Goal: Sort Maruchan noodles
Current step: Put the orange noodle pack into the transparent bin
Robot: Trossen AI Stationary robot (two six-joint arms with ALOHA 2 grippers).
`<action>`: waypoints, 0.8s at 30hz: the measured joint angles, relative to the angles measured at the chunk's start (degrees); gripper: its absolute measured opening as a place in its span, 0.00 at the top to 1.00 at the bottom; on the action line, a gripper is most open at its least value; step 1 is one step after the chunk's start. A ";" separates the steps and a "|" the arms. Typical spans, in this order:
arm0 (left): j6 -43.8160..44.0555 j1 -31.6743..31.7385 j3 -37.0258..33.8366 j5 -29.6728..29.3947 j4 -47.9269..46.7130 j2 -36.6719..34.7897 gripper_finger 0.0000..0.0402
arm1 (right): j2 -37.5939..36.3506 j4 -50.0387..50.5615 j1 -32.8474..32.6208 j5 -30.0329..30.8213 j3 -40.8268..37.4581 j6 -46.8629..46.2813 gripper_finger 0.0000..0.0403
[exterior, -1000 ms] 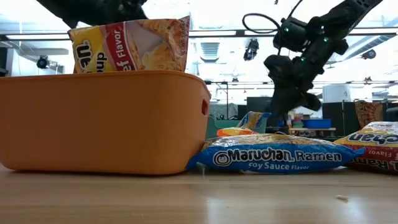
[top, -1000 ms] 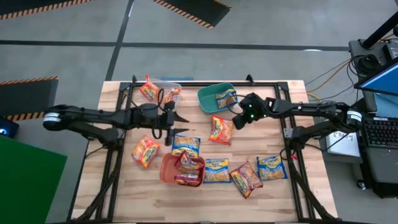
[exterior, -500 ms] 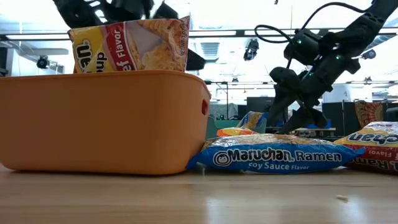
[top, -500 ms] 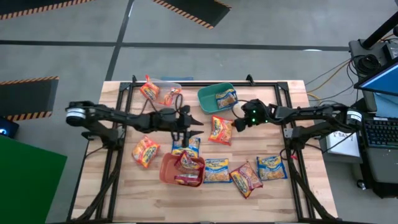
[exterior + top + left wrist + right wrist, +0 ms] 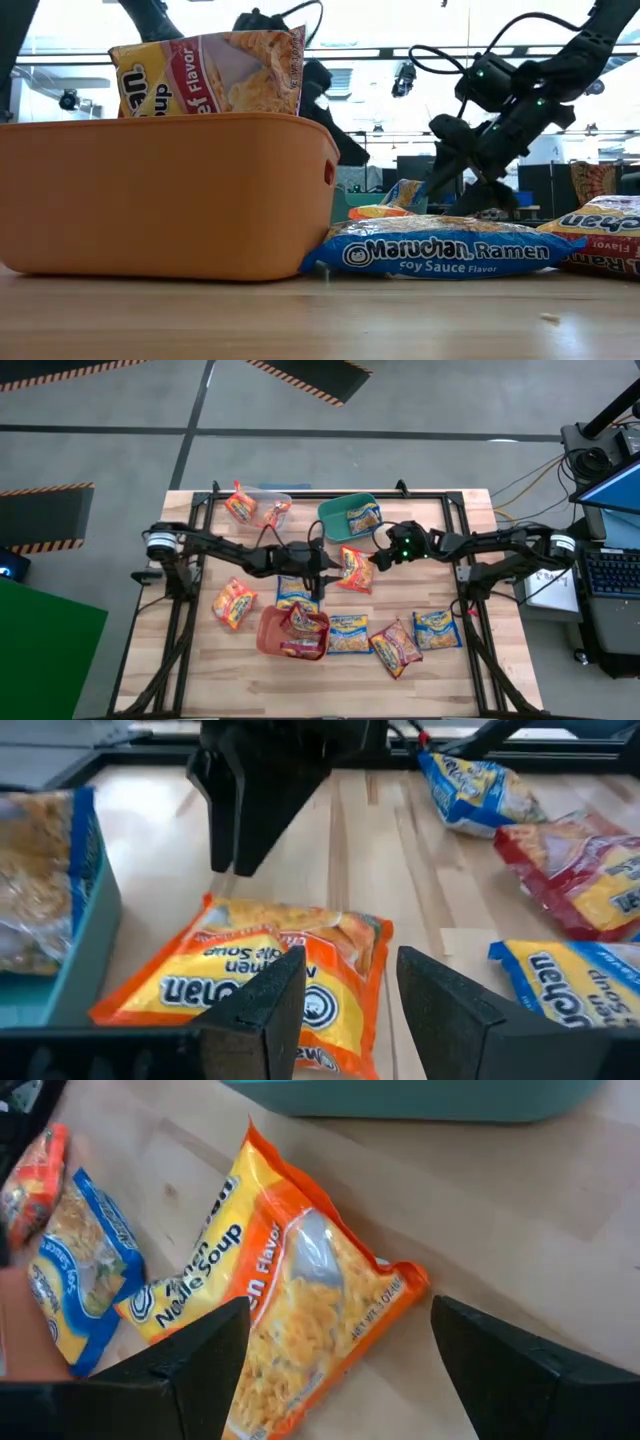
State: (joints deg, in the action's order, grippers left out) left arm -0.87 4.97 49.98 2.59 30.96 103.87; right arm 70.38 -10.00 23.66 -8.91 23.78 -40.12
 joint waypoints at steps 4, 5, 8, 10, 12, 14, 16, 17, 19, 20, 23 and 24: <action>0.42 0.00 1.30 -0.01 0.46 2.24 0.65 | 2.65 -3.61 0.02 -0.02 -0.07 -0.46 0.26; 0.42 0.00 1.62 -0.01 0.57 2.74 0.65 | 3.35 -4.64 0.02 -0.04 -0.11 -0.54 0.26; 0.48 0.02 2.72 0.00 0.59 4.51 0.65 | 5.13 -6.06 0.22 -0.09 0.09 -0.58 0.25; 0.46 0.02 2.97 -0.01 0.38 5.45 0.65 | 6.46 -6.23 0.29 -0.13 0.27 -0.57 0.25; 0.46 0.00 3.77 0.00 1.18 6.75 0.65 | 7.02 -6.13 0.54 -0.48 0.25 -0.57 0.25; 0.60 0.00 3.76 -0.01 0.77 7.61 0.65 | 7.91 -7.10 0.55 -0.70 0.36 -0.57 0.25; 0.74 0.00 3.77 0.00 0.97 8.46 0.65 | 8.33 -6.88 0.65 -1.87 0.25 -0.59 0.25; 0.93 0.03 3.77 -0.02 0.86 8.67 0.65 | 8.77 -7.57 0.63 -2.00 0.27 -0.61 0.25; 0.96 0.12 3.75 -0.02 1.54 9.39 0.65 | 9.05 -7.68 0.63 -2.21 0.32 -0.88 0.25; 0.98 0.21 3.77 -0.04 1.40 9.72 0.65 | 9.32 -8.14 0.63 -2.38 0.30 -0.92 0.25; 1.19 0.35 3.70 -0.10 1.03 10.71 0.65 | 10.03 -9.17 0.66 -3.12 0.32 -1.30 0.25; 1.41 0.40 3.70 -0.17 1.07 10.86 0.65 | 10.28 -9.49 0.66 -3.17 0.32 -1.55 0.25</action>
State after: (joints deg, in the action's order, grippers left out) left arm 0.54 5.38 53.68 2.42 32.03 114.73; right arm 80.66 -19.48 24.32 -12.08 24.10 -41.67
